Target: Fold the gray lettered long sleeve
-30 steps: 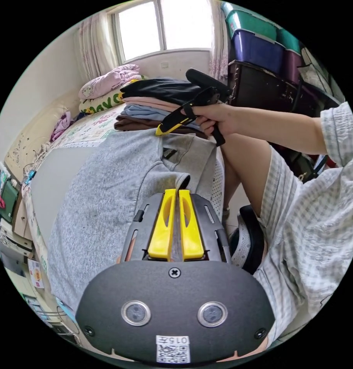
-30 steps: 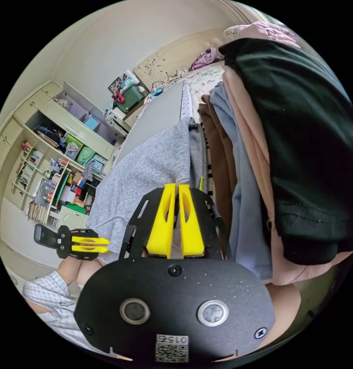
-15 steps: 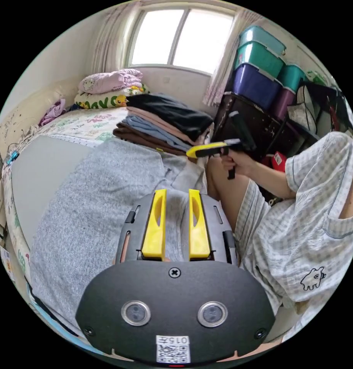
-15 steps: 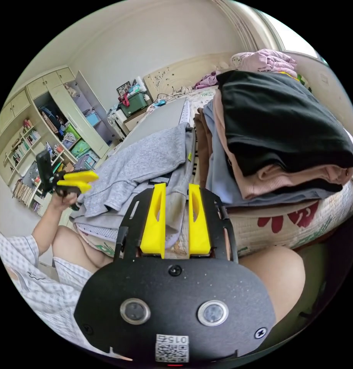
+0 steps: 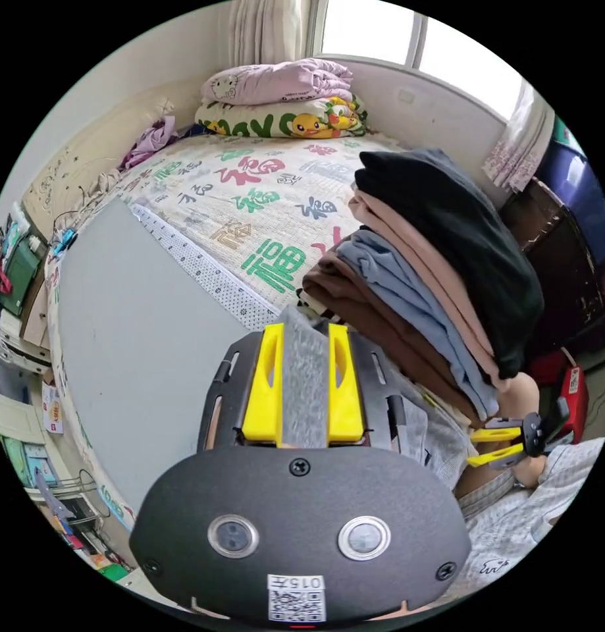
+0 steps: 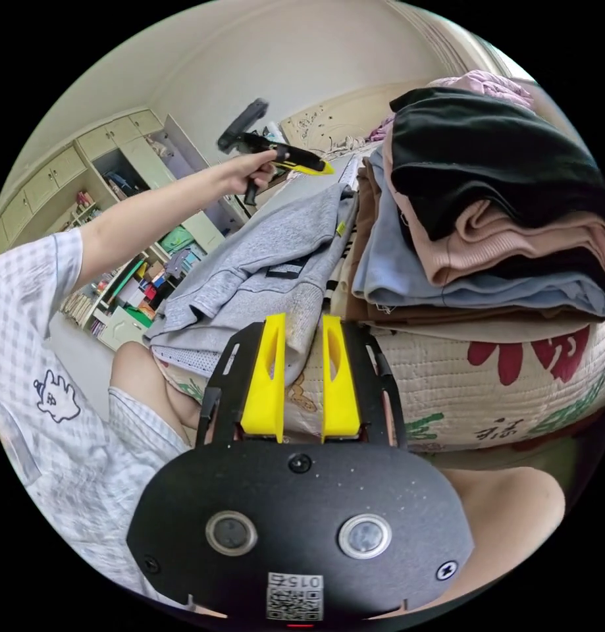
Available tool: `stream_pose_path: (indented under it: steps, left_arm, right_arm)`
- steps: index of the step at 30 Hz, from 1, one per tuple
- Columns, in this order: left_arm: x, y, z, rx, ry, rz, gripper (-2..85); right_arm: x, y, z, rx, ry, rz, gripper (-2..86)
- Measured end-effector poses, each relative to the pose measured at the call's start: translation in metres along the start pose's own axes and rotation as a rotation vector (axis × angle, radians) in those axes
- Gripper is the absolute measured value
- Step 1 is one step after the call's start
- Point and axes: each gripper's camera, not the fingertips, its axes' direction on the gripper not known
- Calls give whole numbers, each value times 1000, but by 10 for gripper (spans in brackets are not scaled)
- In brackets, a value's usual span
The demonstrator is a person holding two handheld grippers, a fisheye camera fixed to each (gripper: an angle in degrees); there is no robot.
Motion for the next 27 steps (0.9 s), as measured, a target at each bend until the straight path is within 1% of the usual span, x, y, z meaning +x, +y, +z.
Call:
stream_pose_path:
  steps: [5,7,9,11,14,17,21,23,25,27]
  left_arm:
    - [-8,-44,44,-149,-32,-33,98]
    - [-16,-51,55,-198,10,-46,85]
    - [-21,-52,57,-215,29,-53,61]
    - [-24,-52,49,-191,23,-45,39]
    - [-29,-49,24,-115,7,-51,24]
    - [-40,-42,-20,3,21,-96,14]
    - [-58,-30,-89,170,118,-136,6]
    - [-62,-24,-117,236,162,-138,5]
    - [-71,-10,-159,351,261,-139,4]
    - [-85,13,-194,451,337,-144,3]
  right_arm:
    - [40,33,11,29,-24,9,82]
    - [61,45,15,48,-66,29,72]
    - [78,56,19,69,-86,39,53]
    - [95,71,26,73,-72,33,35]
    - [114,95,22,135,-48,28,24]
    - [131,116,11,191,-24,8,17]
    - [145,138,-15,275,52,-31,14]
    - [149,149,-42,337,92,-54,12]
    - [144,159,-67,392,117,-94,12]
    - [123,168,-93,436,129,-213,12]
